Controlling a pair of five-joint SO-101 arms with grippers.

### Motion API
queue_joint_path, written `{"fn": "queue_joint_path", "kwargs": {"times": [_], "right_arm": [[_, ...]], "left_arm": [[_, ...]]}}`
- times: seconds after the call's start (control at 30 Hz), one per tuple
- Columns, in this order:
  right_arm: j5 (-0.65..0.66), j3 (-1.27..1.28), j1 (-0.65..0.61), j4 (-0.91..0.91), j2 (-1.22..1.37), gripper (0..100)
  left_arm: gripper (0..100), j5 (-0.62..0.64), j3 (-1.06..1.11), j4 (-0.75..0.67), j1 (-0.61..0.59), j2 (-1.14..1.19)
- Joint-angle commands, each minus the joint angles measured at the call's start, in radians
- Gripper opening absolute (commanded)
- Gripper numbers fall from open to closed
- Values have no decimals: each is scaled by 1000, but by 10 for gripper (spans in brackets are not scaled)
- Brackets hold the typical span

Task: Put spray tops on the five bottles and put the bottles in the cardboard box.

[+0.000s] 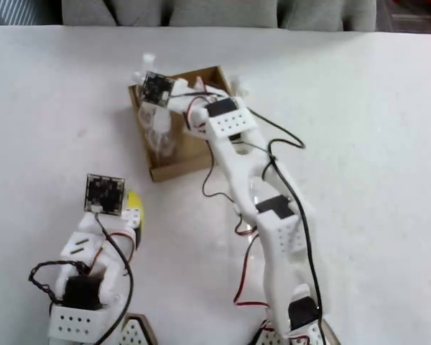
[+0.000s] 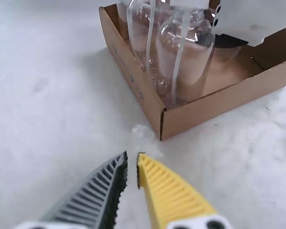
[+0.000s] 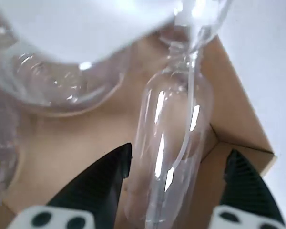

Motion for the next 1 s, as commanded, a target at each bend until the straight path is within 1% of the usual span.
{"fn": "queue_joint_path", "kwargs": {"times": [0.0, 0.17, 0.4, 0.5, 0.6, 0.97], "right_arm": [[2, -75, 8, 7, 21, 265], [2, -109, 10, 7, 65, 265], [2, -112, 13, 8, 65, 265], [-5, -103, 22, 15, 31, 265], [-44, -109, 25, 59, -16, 267], [-49, -109, 25, 136, -79, 268]], "left_arm": [[57, -8, 0, 3, -1, 10], [57, -8, 0, 3, -1, 10], [57, -8, 0, 3, -1, 10], [57, -8, 0, 3, -1, 10], [57, -8, 0, 3, -1, 10], [57, -8, 0, 3, -1, 10]]}}
